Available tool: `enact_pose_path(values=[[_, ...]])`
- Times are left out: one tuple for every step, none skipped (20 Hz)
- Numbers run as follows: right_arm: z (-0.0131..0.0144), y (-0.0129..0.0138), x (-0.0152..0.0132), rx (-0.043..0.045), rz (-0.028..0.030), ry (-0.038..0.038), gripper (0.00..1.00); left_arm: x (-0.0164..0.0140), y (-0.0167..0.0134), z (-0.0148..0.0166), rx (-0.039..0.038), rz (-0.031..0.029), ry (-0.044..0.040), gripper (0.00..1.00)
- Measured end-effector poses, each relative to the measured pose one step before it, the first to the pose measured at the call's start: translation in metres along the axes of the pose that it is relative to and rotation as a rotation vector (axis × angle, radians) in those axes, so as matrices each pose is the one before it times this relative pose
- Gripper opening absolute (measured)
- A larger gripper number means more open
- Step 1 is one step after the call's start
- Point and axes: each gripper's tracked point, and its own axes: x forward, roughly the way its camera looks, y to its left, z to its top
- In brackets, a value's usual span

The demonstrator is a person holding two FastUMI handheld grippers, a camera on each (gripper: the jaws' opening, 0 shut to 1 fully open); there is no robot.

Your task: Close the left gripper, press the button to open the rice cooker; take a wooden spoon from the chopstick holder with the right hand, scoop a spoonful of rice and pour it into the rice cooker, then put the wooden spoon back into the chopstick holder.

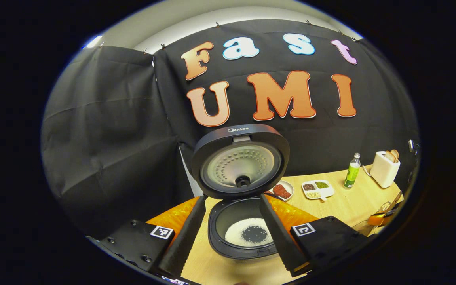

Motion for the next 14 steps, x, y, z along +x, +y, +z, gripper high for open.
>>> enact_pose_path(values=[[-0.00128, -0.00055, 0.00188, -0.01645, -0.02072, -0.00561, 0.11, 0.00077, 0.00216, -0.0005, 0.00425, -0.00199, 0.00167, 0.93], [-0.00389, -0.00014, 0.0009, -0.01726, -0.01424, -0.00625, 0.11, 0.0021, 0.00234, 0.00006, 0.00362, -0.00245, 0.00094, 0.93], [-0.00107, -0.00104, 0.00072, -0.01815, -0.02205, -0.01164, 0.11, 0.00196, 0.00081, 0.00062, 0.00316, -0.00511, 0.00099, 0.93], [-0.00081, -0.00231, 0.00018, -0.02497, -0.03073, -0.02063, 0.11, 0.0029, 0.00003, -0.0001, 0.00362, -0.00544, -0.00004, 0.93], [0.00133, -0.00205, 0.0009, -0.02823, -0.02727, -0.02513, 0.1, 0.00183, 0.00064, -0.00044, 0.00468, -0.00676, -0.00028, 0.93], [-0.00312, 0.00109, 0.0019, -0.01528, -0.0179, -0.01149, 0.11, 0.00284, 0.00055, 0.00023, 0.00602, -0.00676, 0.00024, 0.93], [-0.00406, 0.00117, 0.0045, -0.01259, -0.0171, -0.00719, 0.1, 0.00268, -0.00007, 0.00001, 0.00518, -0.00878, 0.00151, 0.93], [-0.00581, 0.00242, -0.00015, -0.01356, -0.01063, 0.00028, 0.1, 0.00296, -0.0018, 0.00002, 0.00516, -0.01189, 0.00246, 0.93], [-0.00169, 0.00319, 0.0003, -0.01084, -0.00698, -0.01573, 0.14, 0.00362, -0.00168, -0.00132, 0.00709, -0.01172, 0.00398, 0.93], [0.00088, 0.0021, -0.00154, -0.01117, -0.01043, -0.01966, 0.1, 0.0033, -0.0016, 0.00029, 0.00898, -0.01276, 0.00189, 0.93], [-0.00018, 0.00176, -0.00083, -0.00729, -0.00877, -0.01475, 0.1, 0.0028, -0.00215, 0.00012, 0.01105, -0.01355, 0.00024, 0.85], [-0.00412, 0.00339, 0.00112, 0.00657, 0.00164, -0.00694, 0.1, 0.00305, -0.00276, 0.00125, 0.01055, -0.01473, -0.00053, 0.93], [-0.00426, 0.00489, 0.00239, 0.01834, 0.00513, -0.0025, 0.1, 0.00276, -0.0037, 0.00065, 0.00941, -0.01515, -0.00193, 0.93], [-0.00511, 0.00374, -0.00036, 0.02304, -0.00356, 0.00206, 0.1, 0.00169, -0.00295, -0.00012, 0.00618, -0.0156, 0.00172, 0.94]])
